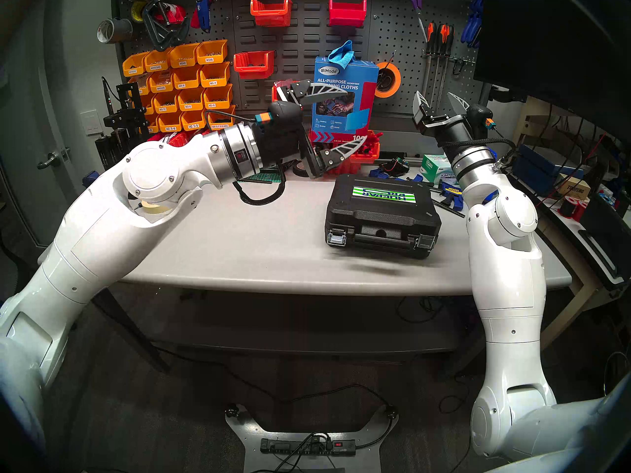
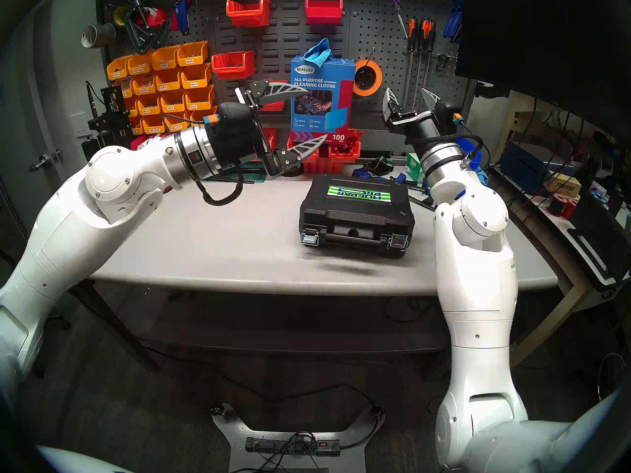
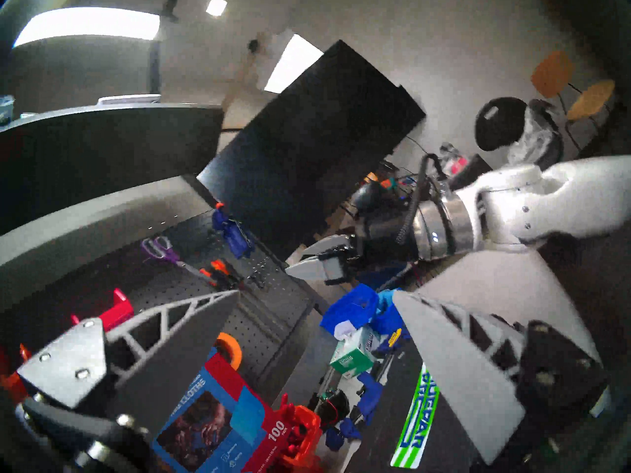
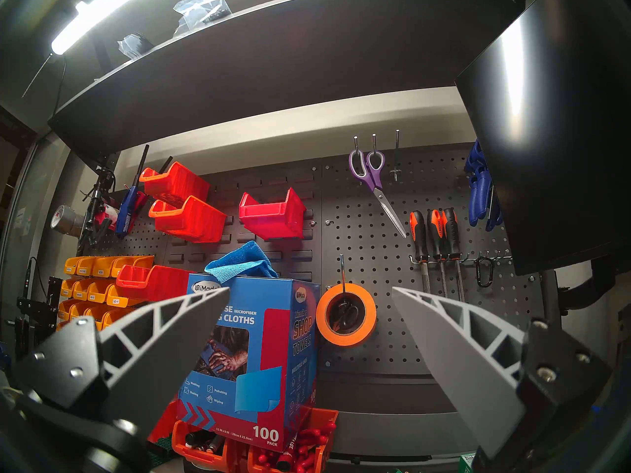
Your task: Open the tool box
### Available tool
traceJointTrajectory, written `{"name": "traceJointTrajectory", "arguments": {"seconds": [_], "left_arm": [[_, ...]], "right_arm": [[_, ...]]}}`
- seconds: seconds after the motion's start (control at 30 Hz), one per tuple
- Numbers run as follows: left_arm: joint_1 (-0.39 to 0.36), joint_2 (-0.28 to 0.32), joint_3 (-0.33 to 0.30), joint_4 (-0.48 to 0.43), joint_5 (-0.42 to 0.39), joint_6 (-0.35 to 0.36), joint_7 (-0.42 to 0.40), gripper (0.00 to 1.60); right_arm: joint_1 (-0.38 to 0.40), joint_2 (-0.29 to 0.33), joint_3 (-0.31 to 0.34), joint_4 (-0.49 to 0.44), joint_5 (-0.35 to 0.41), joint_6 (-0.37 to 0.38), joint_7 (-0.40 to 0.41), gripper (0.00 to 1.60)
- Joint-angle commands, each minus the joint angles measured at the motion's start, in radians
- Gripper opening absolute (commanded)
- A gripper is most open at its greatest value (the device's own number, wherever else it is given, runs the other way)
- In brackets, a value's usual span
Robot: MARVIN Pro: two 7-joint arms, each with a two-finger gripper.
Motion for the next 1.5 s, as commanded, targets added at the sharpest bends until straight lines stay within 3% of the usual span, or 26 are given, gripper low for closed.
{"name": "traceJointTrajectory", "arguments": {"seconds": [0.0, 0.13, 0.27, 0.37, 0.47, 0.7, 0.87, 1.17, 1.47], "left_arm": [[0.091, -0.003, -0.053, -0.078, -0.048, 0.048, 0.129, 1.6], [0.09, -0.003, -0.048, -0.083, -0.047, 0.051, 0.146, 1.6], [0.087, -0.004, -0.045, -0.082, -0.046, 0.053, 0.146, 1.6], [0.088, -0.004, -0.046, -0.084, -0.045, 0.057, 0.149, 1.6], [0.092, -0.004, -0.048, -0.088, -0.046, 0.061, 0.155, 1.6], [0.097, -0.004, -0.051, -0.094, -0.045, 0.065, 0.165, 1.6], [0.097, -0.003, -0.049, -0.094, -0.044, 0.065, 0.168, 1.6], [0.098, -0.002, -0.048, -0.096, -0.044, 0.064, 0.173, 1.6], [0.098, -0.001, -0.047, -0.097, -0.044, 0.064, 0.178, 1.6]], "right_arm": [[0.005, 0.009, 0.004, -0.014, -0.001, -0.006, 0.007, 1.6], [0.033, 0.07, 0.041, -0.004, 0.013, -0.006, 0.054, 1.6], [0.068, 0.141, 0.097, -0.011, 0.028, 0.02, 0.11, 1.6], [0.087, 0.158, 0.152, -0.021, 0.038, 0.044, 0.155, 1.6], [0.076, 0.203, 0.185, -0.04, 0.071, 0.083, 0.213, 1.6], [-0.066, 0.254, 0.241, -0.153, 0.169, 0.232, 0.352, 1.6], [-0.13, 0.26, 0.299, -0.183, 0.183, 0.343, 0.466, 1.6], [-0.211, 0.269, 0.37, -0.23, 0.199, 0.473, 0.597, 1.6], [-0.356, 0.304, 0.451, -0.307, 0.174, 0.651, 0.792, 1.6]]}}
